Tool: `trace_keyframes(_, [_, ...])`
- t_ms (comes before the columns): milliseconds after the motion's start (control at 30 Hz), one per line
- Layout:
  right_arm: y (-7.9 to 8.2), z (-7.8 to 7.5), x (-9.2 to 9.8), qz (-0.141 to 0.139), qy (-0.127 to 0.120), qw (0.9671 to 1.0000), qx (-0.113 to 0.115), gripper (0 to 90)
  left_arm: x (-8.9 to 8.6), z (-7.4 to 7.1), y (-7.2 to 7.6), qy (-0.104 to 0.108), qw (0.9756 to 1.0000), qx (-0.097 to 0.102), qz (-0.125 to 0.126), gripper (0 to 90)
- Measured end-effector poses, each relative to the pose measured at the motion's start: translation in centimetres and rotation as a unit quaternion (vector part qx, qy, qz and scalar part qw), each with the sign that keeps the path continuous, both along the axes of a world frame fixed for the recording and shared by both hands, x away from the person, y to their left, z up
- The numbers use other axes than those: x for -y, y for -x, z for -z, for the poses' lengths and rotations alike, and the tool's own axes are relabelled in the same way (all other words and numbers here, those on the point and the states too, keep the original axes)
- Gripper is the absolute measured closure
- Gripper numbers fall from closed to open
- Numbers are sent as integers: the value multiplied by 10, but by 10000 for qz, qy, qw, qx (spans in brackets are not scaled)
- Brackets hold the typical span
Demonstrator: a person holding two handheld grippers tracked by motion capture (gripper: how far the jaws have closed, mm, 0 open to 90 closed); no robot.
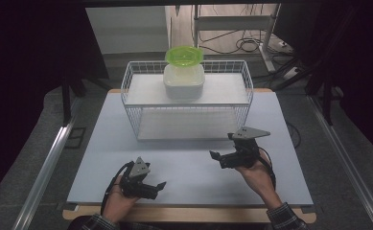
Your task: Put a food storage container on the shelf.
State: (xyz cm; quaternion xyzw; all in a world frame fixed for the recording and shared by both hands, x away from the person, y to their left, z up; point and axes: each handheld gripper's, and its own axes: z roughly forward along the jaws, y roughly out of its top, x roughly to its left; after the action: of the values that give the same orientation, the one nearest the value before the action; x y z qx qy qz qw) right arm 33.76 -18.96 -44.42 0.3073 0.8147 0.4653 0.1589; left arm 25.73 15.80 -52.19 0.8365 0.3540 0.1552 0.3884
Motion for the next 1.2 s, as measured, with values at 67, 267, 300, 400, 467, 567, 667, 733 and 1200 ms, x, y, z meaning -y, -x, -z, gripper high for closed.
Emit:
trace_keyframes(67, [2,4,2,27,66,10000,8,25,0,0,0,4,10000,0,-5,93])
trace_keyframes(267, [5,17,11,221,220,9995,2,3,0,1,0,9,10000,2,-4,93])
trace_keyframes(300, [6,19,13,250,248,9994,4,1,0,2,0,4,10000,7,-1,93])
trace_keyframes(400, [7,26,18,322,322,9990,-14,1,1,2,0,5,10000,17,7,92])
trace_keyframes(467, [8,30,21,376,348,9987,-61,0,1,3,-1,-1,10000,27,9,91])
trace_keyframes(567, [10,37,24,450,425,9981,-81,0,1,3,-1,-15,10000,30,14,89])
trace_keyframes(667, [12,42,27,479,490,9976,-128,0,1,4,-1,9,10000,46,13,86])
trace_keyframes(733, [13,45,28,517,518,9972,-165,0,1,4,-1,18,10000,53,13,84])
trace_keyframes(1200, [17,68,23,468,969,9933,-412,0,2,5,-1,28,10000,67,39,76])
